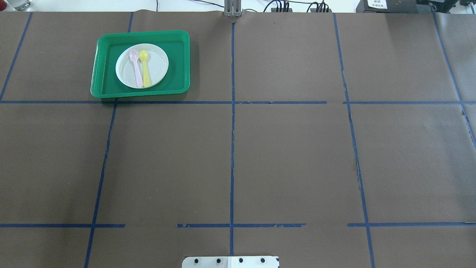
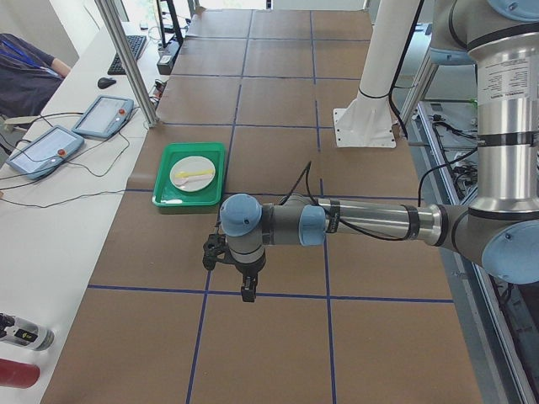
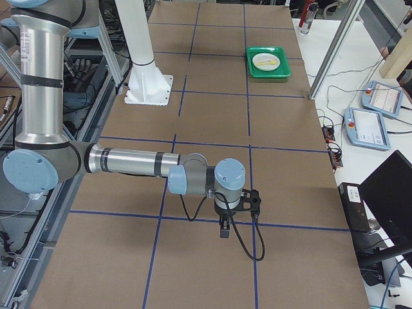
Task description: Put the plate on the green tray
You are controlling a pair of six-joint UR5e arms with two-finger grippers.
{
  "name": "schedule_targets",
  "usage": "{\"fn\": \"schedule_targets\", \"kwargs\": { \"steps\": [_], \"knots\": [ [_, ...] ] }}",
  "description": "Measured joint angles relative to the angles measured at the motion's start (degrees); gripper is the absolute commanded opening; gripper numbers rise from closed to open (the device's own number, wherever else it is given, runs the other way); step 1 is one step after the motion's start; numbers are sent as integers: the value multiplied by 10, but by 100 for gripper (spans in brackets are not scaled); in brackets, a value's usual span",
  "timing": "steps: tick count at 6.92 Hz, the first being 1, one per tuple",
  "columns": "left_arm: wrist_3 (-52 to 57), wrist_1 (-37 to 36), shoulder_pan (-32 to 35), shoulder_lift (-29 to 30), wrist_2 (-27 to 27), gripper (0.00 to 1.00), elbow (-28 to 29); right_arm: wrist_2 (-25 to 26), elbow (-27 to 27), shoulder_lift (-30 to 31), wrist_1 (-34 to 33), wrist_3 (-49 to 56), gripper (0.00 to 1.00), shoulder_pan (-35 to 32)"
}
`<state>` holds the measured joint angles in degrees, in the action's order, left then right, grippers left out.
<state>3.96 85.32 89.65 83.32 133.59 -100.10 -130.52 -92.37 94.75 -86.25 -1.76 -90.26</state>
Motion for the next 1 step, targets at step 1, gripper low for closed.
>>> {"fn": "schedule_targets", "kwargs": {
  "steps": [1],
  "knots": [
    [0,0,0,0,0,100,0,0,0,0,0,0,100,0]
  ]
}}
